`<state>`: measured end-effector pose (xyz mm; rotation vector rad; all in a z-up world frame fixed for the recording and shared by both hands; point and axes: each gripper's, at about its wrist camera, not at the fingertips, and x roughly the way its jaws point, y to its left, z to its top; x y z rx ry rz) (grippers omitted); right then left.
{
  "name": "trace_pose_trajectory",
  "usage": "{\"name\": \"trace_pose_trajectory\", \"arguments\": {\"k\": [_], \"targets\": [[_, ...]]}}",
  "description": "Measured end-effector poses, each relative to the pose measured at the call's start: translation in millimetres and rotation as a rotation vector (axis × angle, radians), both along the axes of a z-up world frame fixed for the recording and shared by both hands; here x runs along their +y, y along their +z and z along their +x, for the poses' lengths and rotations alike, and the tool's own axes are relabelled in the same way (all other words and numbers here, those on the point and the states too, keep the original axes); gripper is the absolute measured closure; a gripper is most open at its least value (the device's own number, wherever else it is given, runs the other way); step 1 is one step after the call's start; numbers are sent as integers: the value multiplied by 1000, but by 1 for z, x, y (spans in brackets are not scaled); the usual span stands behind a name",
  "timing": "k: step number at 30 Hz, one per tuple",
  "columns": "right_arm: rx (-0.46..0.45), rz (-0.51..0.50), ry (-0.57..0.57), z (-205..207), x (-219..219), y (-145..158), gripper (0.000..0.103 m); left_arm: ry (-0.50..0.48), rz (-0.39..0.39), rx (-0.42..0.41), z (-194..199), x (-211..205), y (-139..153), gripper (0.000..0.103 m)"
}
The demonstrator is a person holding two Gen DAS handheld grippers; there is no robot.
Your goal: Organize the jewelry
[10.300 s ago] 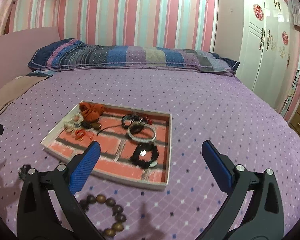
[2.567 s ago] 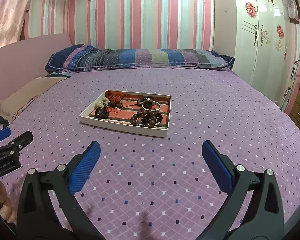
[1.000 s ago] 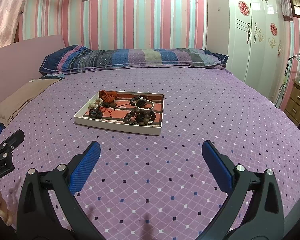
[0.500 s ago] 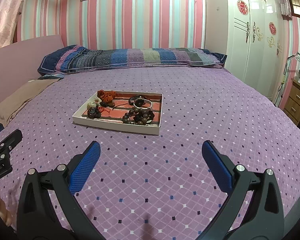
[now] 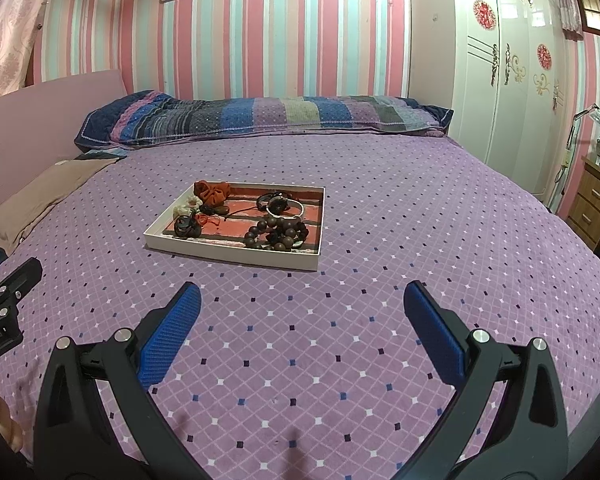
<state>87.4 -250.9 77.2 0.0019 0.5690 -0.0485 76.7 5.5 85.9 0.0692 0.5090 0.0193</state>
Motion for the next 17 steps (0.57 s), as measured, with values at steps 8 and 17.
{"name": "trace_pose_trajectory", "arguments": {"k": [8, 17], "targets": [[0, 0, -1, 1, 0, 0, 4, 7, 14, -7, 1, 0, 0, 8], [9, 1, 3, 5, 0, -3, 4, 2, 22, 1, 4, -2, -2, 8]]}}
